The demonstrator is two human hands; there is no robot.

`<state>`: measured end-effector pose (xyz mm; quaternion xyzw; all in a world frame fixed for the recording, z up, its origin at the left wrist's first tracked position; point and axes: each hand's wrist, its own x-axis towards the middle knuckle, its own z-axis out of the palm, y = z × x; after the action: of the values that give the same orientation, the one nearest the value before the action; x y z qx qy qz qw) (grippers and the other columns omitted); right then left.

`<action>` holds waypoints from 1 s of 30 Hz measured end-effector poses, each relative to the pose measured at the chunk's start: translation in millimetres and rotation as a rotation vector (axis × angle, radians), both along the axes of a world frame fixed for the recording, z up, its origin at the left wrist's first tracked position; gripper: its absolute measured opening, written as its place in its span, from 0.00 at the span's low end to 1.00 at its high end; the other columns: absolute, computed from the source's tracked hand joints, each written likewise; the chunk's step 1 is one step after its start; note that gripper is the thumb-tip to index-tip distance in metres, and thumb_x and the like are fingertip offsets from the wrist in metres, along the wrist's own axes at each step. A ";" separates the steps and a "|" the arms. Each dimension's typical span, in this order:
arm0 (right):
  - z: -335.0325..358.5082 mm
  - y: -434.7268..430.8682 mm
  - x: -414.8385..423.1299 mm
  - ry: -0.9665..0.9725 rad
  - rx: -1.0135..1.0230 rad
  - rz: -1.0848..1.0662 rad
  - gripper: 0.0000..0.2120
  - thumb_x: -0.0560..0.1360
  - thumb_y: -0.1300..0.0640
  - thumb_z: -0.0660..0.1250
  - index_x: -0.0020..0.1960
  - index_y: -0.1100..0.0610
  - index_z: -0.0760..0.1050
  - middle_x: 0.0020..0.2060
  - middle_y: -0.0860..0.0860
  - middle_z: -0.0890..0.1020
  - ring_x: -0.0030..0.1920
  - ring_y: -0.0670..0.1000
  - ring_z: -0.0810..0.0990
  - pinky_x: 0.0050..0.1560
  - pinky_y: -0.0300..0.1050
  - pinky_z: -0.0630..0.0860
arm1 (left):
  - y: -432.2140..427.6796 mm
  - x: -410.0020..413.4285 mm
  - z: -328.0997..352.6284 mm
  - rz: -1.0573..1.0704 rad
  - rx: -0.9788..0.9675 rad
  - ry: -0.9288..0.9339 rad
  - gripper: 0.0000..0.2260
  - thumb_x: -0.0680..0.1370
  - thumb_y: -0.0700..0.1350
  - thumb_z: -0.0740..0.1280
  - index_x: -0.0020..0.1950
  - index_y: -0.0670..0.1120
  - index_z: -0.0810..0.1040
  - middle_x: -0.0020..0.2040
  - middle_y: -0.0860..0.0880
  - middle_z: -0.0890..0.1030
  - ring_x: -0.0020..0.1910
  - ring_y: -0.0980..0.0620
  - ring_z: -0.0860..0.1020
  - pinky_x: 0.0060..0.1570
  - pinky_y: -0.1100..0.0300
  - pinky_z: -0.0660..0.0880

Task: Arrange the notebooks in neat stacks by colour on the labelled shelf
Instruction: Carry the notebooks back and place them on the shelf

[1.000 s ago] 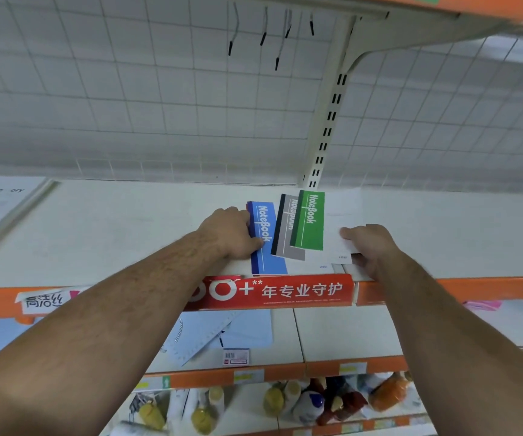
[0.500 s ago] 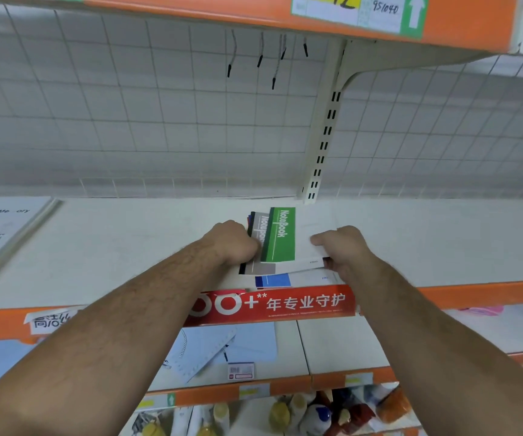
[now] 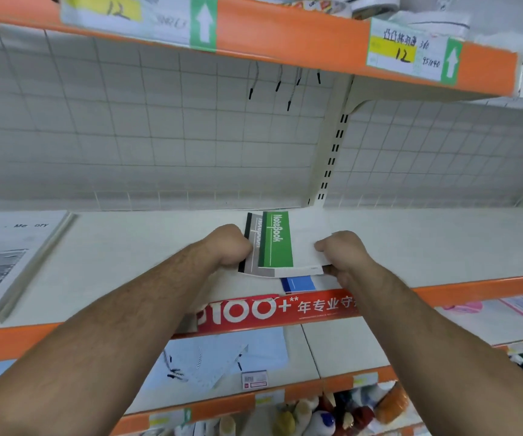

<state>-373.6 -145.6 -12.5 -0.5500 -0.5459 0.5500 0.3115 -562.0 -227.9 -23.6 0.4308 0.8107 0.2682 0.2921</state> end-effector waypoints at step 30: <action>17.8 -151.5 -107.9 0.055 -0.015 0.221 0.03 0.79 0.66 0.63 0.50 0.60 0.74 0.49 0.58 0.80 0.42 0.55 0.78 0.31 0.44 0.74 | -223.6 -77.6 30.9 0.587 0.325 -0.387 0.09 0.78 0.30 0.61 0.40 0.41 0.72 0.35 0.44 0.76 0.30 0.49 0.73 0.20 0.67 0.66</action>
<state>-481.4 -297.2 5.4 -0.4734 -0.5904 0.6000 0.2595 -639.6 -451.4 7.3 0.1624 0.7763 0.5419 0.2782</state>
